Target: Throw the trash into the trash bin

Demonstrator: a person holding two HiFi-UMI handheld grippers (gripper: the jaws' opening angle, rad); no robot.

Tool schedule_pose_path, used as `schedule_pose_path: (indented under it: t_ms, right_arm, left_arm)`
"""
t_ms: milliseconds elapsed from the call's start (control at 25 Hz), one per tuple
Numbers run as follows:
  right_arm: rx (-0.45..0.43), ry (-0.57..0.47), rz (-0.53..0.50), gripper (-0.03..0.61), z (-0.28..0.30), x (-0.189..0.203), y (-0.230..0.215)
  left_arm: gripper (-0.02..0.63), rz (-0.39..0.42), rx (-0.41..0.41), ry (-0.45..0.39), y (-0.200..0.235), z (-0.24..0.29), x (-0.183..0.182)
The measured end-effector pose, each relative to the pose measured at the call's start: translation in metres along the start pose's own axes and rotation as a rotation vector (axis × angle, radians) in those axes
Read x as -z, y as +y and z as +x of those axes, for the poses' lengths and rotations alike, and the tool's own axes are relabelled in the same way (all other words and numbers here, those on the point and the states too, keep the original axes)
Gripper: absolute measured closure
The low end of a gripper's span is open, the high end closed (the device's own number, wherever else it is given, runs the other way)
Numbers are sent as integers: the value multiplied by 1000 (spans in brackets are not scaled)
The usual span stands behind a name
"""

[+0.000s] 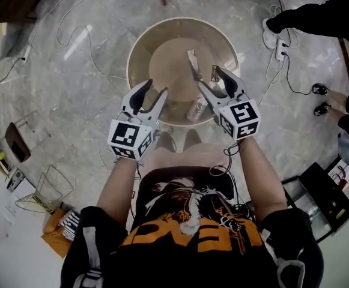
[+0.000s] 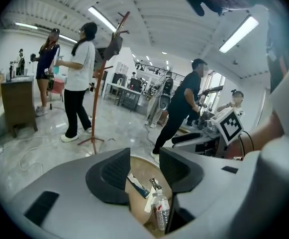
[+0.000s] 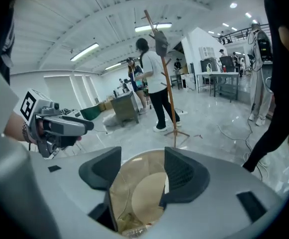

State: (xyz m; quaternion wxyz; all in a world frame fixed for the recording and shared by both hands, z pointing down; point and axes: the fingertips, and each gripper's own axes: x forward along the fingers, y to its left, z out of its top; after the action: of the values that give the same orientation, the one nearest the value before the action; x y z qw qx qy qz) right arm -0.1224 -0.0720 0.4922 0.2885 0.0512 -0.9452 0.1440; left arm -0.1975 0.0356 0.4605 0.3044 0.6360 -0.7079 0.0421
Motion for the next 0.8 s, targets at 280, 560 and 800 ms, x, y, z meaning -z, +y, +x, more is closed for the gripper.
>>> schedule_pose_path:
  t_ms: [280, 560, 800]
  right_arm:
    - [64, 204, 81, 298, 64, 111, -43]
    - [102, 371, 110, 296, 139, 212, -70]
    - [160, 456, 125, 296, 183, 270, -95]
  left_arm:
    - [416, -63, -20, 86, 20, 11, 69]
    - [417, -68, -47, 111, 35, 18, 110]
    - [420, -73, -64, 165, 54, 32, 149]
